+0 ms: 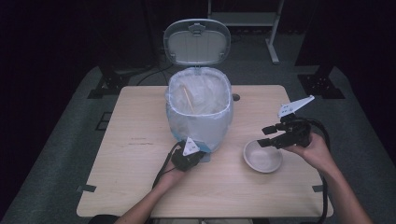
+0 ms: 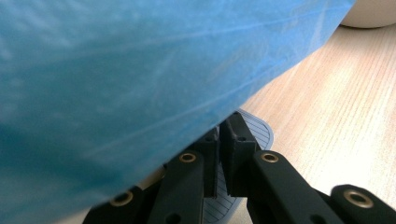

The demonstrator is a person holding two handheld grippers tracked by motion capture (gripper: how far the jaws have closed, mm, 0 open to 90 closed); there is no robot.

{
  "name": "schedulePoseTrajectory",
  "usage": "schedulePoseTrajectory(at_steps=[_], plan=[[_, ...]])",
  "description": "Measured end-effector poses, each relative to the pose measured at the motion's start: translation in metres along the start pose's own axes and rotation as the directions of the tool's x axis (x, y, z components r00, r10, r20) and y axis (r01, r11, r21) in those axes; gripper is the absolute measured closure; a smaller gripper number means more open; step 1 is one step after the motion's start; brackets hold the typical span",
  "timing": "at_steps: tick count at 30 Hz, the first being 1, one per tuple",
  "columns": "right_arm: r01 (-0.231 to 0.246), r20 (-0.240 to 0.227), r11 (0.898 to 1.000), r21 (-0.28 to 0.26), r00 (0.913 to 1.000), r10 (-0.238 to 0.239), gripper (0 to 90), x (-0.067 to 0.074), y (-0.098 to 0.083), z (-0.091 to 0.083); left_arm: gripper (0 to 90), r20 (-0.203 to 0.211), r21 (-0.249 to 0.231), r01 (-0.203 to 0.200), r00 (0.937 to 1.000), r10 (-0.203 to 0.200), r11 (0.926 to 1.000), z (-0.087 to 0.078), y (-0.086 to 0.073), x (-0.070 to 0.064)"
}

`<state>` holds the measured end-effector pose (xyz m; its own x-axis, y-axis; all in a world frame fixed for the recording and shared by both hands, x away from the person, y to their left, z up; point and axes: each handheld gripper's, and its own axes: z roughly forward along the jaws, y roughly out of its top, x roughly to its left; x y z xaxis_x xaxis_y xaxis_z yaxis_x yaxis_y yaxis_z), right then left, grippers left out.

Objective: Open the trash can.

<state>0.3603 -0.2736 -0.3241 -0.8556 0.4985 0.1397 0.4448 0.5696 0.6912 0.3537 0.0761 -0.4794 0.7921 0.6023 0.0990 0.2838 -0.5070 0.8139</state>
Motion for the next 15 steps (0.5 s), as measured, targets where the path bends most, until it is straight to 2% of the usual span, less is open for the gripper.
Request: schedulePoseTrajectory(at_steps=[15], plan=[[0.007,0.004,1.0,0.01,1.0,-0.007,39.2,0.004,-0.017,0.012,86.2,-0.002,-0.001,-0.002,1.0,0.002,1.0,0.0,0.0,0.0]])
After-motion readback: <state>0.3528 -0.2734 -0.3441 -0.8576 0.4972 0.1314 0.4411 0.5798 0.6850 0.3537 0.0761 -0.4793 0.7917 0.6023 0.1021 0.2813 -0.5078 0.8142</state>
